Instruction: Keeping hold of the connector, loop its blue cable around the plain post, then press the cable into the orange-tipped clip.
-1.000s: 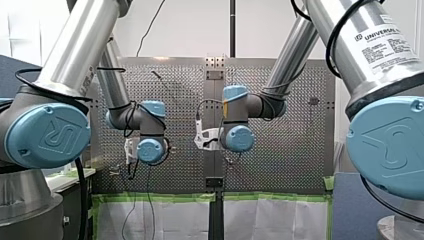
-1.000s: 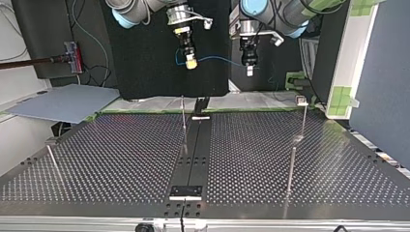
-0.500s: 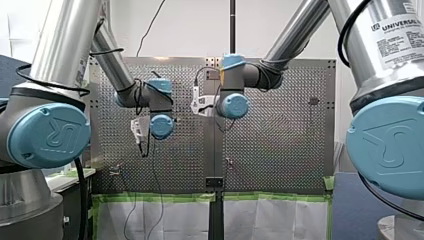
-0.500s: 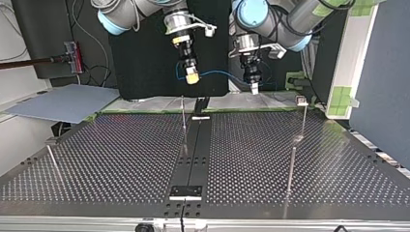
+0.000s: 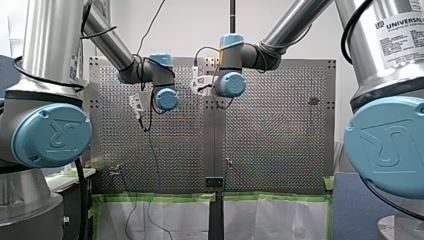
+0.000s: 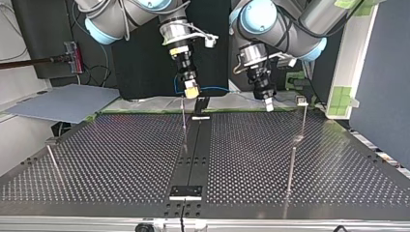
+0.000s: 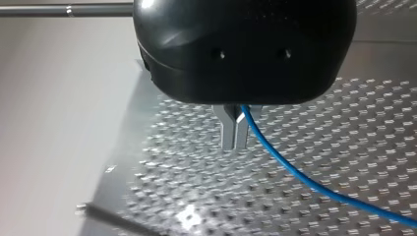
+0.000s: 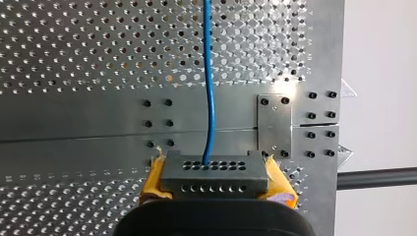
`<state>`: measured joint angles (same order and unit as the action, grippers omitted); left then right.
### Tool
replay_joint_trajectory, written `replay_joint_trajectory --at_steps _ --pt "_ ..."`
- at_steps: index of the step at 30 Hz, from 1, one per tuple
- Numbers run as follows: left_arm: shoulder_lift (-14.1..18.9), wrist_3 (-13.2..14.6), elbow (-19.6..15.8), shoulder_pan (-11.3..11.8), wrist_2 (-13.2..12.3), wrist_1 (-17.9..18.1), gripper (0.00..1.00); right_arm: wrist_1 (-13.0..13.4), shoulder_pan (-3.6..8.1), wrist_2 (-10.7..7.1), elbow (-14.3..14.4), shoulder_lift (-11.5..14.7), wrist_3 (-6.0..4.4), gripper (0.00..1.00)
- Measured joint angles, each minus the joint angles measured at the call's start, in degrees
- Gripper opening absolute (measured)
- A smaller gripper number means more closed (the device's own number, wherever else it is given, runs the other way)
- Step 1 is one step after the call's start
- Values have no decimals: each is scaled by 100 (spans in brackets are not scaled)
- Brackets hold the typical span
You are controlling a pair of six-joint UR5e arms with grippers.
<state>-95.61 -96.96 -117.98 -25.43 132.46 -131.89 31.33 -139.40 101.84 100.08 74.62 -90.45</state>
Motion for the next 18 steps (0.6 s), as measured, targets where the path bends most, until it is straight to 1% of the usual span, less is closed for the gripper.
replay_joint_trajectory --at_steps 5,12,14,18 --pt "282 25 282 68 96 -281 0 -256 76 -101 -256 -58 0 0" --pt "644 142 644 176 255 -644 0 -607 172 -264 -622 -307 0 0" --pt "760 219 760 204 274 -758 0 -665 200 -321 -749 -397 0 0" --pt "982 413 974 236 290 -981 0 -736 248 -434 -975 -476 -4 0"
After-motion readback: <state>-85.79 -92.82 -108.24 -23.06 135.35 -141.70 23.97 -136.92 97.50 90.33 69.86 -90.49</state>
